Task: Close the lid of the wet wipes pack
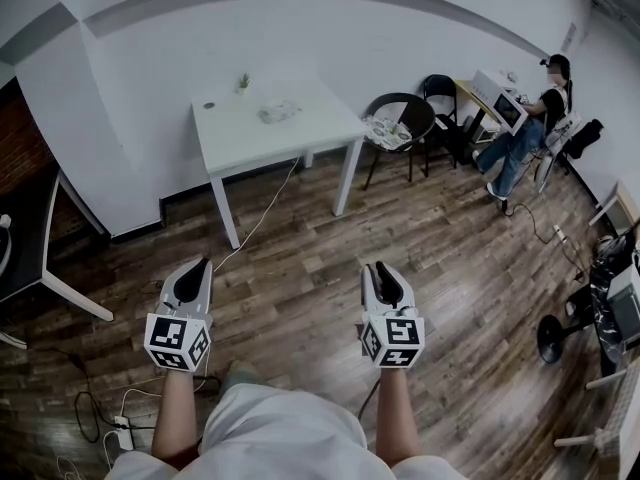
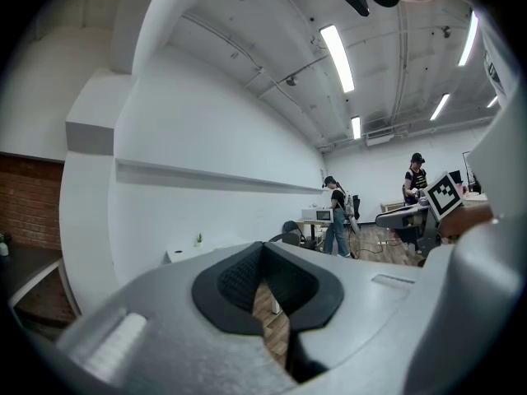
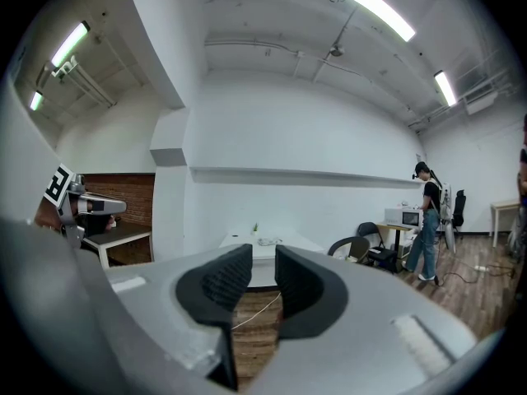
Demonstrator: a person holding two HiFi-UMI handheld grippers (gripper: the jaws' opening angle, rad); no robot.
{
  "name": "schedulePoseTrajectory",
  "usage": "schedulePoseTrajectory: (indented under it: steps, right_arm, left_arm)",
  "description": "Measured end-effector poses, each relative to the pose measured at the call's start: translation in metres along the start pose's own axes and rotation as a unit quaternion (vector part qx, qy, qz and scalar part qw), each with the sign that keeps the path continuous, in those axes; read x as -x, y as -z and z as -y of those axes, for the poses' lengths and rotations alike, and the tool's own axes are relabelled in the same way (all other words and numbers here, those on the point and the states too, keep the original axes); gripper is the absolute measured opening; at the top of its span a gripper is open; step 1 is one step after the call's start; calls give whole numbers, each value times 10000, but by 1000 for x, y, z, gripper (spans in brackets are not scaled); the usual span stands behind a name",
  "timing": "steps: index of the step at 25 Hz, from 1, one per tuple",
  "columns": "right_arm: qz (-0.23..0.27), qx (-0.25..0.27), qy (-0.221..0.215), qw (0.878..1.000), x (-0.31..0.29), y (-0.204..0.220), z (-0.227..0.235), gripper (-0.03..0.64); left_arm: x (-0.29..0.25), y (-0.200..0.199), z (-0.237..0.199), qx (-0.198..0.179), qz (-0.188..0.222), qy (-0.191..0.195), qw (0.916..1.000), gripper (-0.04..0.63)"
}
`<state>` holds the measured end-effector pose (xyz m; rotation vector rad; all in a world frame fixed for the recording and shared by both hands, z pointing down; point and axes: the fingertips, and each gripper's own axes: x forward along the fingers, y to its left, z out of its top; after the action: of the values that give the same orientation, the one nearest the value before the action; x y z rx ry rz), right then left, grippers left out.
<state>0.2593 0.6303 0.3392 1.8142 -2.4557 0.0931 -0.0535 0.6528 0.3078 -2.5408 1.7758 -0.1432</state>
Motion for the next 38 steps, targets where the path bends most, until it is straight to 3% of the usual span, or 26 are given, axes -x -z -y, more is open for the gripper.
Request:
schedulePoseTrajectory:
  steps: [10,19,32,38]
  right_arm:
    - [-134,-13,-100,9999,-37,9,8,92]
    - [-357,-26,-108,9993,-115,21,24,93]
    - [-468,-46,102,9988,-300,-8,16,92]
    - [-450,-33,190,9988,-361,-18,5,93]
  left_arm:
    - [-36,7,-9,15,-73,33,10000,0]
    - [-118,21,-38,96,-228,167,9996,0]
    - [-275,21,-165,255,-330,386,9984,0]
    - [-323,23,-210,293,-314,497,9978,0]
